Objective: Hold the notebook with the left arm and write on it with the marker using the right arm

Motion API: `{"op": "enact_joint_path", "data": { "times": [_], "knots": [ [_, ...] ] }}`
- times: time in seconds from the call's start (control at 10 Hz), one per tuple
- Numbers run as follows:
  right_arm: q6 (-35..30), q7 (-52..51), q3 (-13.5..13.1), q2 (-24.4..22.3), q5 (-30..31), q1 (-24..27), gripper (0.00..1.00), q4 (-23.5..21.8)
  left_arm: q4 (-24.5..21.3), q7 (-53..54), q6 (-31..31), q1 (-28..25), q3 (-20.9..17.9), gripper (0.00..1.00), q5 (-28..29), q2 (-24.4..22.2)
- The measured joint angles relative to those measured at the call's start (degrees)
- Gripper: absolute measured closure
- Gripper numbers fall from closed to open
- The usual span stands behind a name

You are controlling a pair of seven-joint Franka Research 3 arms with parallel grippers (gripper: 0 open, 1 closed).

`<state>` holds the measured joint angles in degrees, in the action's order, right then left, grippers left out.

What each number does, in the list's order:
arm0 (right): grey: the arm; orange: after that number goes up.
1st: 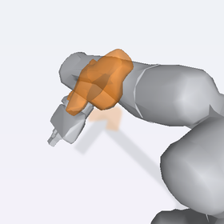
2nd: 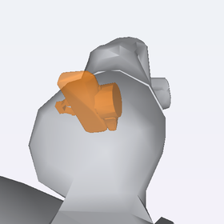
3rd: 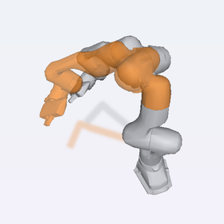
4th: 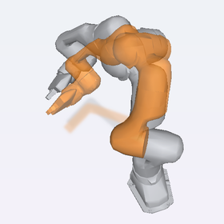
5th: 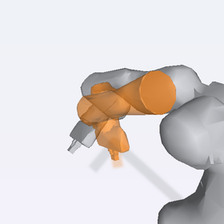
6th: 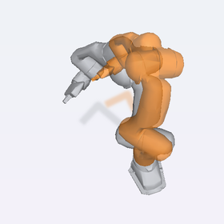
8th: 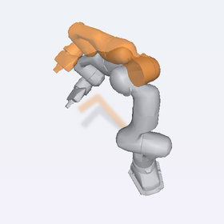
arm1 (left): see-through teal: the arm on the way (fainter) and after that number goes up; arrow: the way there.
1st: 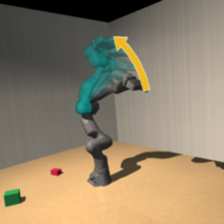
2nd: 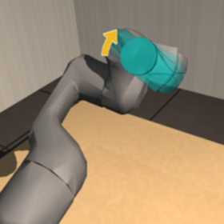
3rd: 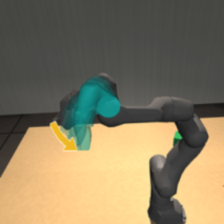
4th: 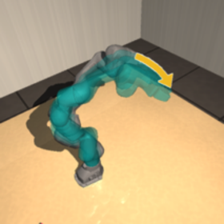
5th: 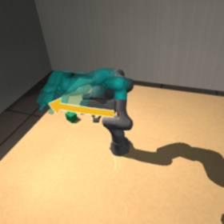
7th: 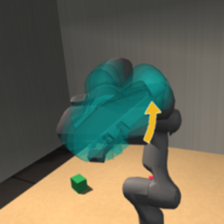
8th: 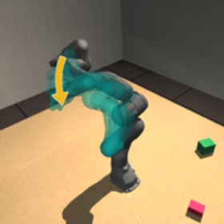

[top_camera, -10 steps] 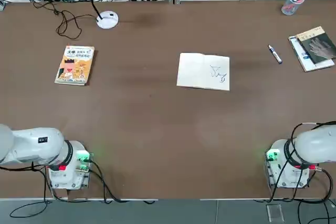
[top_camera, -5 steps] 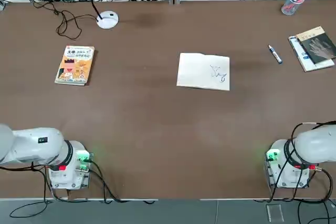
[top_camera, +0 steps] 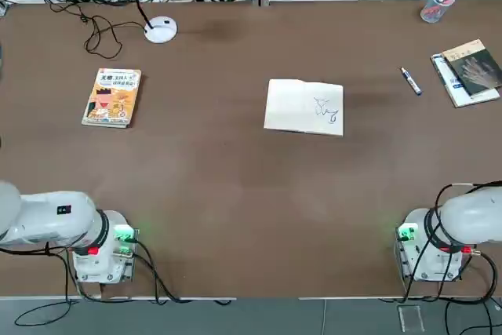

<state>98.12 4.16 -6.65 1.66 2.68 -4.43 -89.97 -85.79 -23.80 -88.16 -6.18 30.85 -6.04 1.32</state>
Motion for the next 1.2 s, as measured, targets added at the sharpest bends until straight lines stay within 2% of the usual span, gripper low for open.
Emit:
{"op": "enact_joint_path", "data": {
  "times": [0.4,0.9,1.2],
  "knots": [
    [-0.18,-0.06,0.21,0.00,0.00,-0.24,0.00,0.00,-0.54,-9.38,-5.79,1.90,5.16,0.00,0.28,3.77],
    [-1.01,-0.09,0.33,0.00,0.00,-0.33,0.00,-0.01,-1.20,-21.92,-10.85,12.06,5.45,0.00,9.09,9.53],
    [-1.36,-0.09,0.36,0.00,0.00,-0.35,0.00,-0.23,-1.36,-27.36,-13.54,16.11,5.46,0.00,13.41,13.65]
  ]
}}
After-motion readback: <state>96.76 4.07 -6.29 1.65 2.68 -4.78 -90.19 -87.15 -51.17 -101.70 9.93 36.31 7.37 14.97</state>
